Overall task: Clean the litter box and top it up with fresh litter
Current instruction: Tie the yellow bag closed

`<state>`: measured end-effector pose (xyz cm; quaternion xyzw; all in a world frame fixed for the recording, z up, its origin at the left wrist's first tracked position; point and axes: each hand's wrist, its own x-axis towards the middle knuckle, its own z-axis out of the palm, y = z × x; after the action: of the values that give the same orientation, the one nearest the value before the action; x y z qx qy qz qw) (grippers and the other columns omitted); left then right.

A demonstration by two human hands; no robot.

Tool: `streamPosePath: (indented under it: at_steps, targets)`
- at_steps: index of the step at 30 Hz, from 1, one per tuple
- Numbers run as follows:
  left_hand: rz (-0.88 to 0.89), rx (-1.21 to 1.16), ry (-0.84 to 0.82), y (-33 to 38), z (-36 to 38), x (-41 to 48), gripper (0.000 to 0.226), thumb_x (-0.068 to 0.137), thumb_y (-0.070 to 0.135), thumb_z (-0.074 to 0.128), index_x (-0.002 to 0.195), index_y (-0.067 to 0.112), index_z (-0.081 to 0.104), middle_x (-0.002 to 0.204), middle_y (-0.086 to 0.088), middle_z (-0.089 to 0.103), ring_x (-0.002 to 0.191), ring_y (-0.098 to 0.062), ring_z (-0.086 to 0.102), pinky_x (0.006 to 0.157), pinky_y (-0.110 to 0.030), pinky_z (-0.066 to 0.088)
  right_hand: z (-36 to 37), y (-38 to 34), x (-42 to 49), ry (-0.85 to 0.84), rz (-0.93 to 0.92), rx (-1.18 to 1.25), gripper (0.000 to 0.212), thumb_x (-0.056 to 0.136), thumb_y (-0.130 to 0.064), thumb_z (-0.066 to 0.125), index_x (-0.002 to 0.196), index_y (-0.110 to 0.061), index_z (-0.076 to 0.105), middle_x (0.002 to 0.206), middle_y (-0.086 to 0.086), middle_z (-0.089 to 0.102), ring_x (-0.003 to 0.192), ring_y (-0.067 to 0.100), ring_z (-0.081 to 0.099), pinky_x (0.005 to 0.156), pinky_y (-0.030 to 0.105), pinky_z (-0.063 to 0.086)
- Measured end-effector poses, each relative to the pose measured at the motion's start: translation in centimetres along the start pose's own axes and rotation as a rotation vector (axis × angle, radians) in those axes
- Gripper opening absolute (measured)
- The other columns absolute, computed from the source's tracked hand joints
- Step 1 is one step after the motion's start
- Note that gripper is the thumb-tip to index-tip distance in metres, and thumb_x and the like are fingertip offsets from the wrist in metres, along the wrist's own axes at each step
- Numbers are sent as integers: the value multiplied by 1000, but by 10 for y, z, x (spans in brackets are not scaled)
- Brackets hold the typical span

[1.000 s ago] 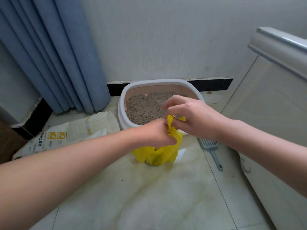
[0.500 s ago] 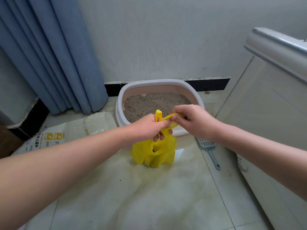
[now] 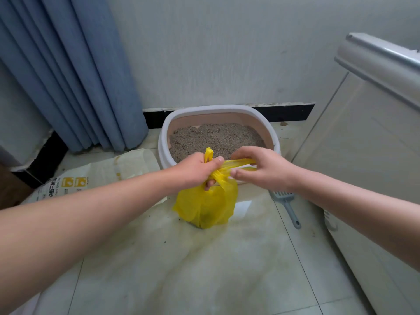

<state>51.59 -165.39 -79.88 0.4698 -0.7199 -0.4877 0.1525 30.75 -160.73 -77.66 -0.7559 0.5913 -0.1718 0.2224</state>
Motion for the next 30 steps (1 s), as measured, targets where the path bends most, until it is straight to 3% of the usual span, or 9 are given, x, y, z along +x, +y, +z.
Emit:
streamPosePath:
  at_steps: [4, 7, 10, 14, 17, 19, 24, 27, 30]
  targets:
    - [-91, -64, 4, 12, 9, -1, 53, 103, 47, 46, 67, 14, 65, 55, -3, 66, 50, -16, 61, 61, -25, 52, 24, -21, 7, 43, -107, -105, 53, 73, -62, 65, 112, -26, 59, 101, -8, 63, 94, 12, 58, 78, 31, 46]
    - [-103, -123, -34, 15, 15, -2, 50, 104, 42, 44, 71, 13, 66, 63, -5, 70, 55, -18, 61, 71, -30, 52, 37, -22, 14, 68, -62, -73, 37, 72, -52, 60, 96, -24, 56, 91, -4, 55, 87, 18, 54, 76, 35, 46]
    - [-99, -160, -82, 12, 19, -6, 43, 105, 37, 44, 76, 14, 66, 70, -5, 71, 61, -22, 59, 68, -29, 51, 39, -21, 16, 43, -55, -132, 12, 83, -28, 60, 90, -20, 53, 90, -1, 53, 83, 20, 53, 76, 38, 45]
    - [-65, -183, -92, 9, 18, -9, 39, 104, 40, 48, 79, 16, 68, 70, -6, 71, 62, -23, 59, 68, -30, 51, 36, -19, 13, 64, -82, -168, 7, 87, -26, 56, 86, -20, 53, 78, -8, 57, 77, 20, 52, 66, 33, 38]
    - [-36, -229, -41, 7, 16, -9, 28, 101, 37, 56, 86, 15, 63, 73, -11, 70, 63, -25, 62, 69, -35, 52, 35, -10, 12, 52, -7, -86, 25, 98, -35, 48, 87, -14, 57, 68, -6, 56, 67, 21, 51, 60, 36, 36]
    - [11, -194, 40, 2, 14, -7, 20, 95, 29, 64, 84, 17, 54, 65, -2, 66, 60, -20, 63, 64, -32, 49, 33, -2, 12, 63, 63, 23, 41, 103, -39, 43, 78, -8, 53, 64, -2, 52, 61, 18, 46, 58, 37, 35]
    - [316, 219, 82, -9, 12, -8, 18, 68, 23, 61, 71, 22, 43, 65, 7, 49, 62, -16, 45, 59, -33, 38, 29, 13, 21, 154, 225, 237, 47, 104, -40, 42, 68, -11, 48, 61, -2, 40, 55, 12, 36, 54, 31, 28]
    - [473, 578, 135, -17, 13, -9, 12, 71, 19, 59, 78, 28, 55, 78, 6, 54, 74, -22, 53, 69, -34, 40, 26, 18, 26, 167, 326, 368, 50, 99, -43, 43, 85, -2, 69, 71, 6, 58, 65, 17, 51, 61, 37, 42]
    - [597, 833, 251, -30, 16, -7, 32, 71, 14, 55, 94, 28, 73, 84, 0, 56, 76, -26, 58, 69, -32, 32, 30, 17, 26, 144, 376, 406, 35, 94, -32, 54, 86, -3, 72, 67, 5, 54, 63, 17, 46, 57, 31, 35]
